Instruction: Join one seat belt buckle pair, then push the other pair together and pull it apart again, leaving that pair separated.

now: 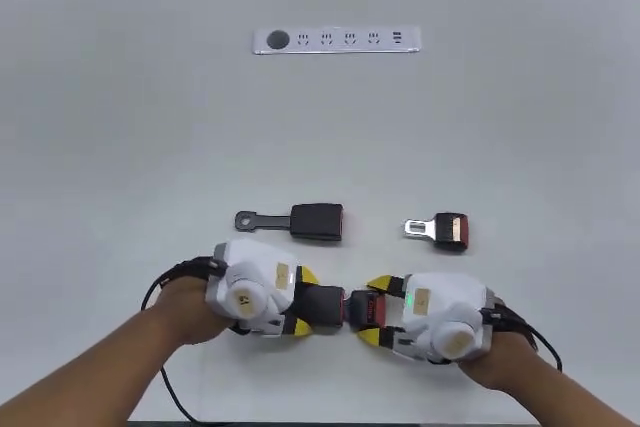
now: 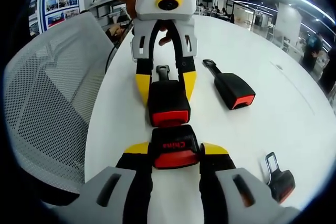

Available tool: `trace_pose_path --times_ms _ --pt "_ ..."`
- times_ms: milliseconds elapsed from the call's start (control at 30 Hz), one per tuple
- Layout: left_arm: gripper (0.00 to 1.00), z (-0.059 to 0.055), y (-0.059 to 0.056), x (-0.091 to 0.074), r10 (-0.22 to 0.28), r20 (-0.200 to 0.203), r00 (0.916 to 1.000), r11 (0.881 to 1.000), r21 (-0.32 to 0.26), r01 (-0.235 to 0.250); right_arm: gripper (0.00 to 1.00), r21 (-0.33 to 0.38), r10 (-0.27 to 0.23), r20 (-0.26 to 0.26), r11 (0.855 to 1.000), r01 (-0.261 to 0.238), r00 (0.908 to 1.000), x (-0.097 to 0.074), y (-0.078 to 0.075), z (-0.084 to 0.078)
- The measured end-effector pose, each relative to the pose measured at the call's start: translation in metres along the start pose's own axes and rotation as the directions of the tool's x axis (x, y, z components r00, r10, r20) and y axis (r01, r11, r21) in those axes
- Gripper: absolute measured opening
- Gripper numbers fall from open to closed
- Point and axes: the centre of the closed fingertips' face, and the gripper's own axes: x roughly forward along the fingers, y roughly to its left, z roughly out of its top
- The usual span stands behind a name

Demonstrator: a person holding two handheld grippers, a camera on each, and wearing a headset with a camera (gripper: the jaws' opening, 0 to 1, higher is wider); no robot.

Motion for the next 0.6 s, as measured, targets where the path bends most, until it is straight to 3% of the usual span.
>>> trace_pose_path --times_ms 300,600 --pt "0.33 0.0023 -0.0015 -0.001 -0.006 0.055 0.9985 0.999 -0.033 0.008 0.31 -0.013 -0.014 0.049 1.0 0.015 0.9987 0.0037 0.0007 -0.0034" --pt "0.32 0.0005 -0.0012 0.0004 -0.019 0.072 0.9973 1.0 -0.022 0.02 0.31 -0.017 -0.013 0.074 1.0 0.014 0.9972 0.0072 0.0009 -0.0029"
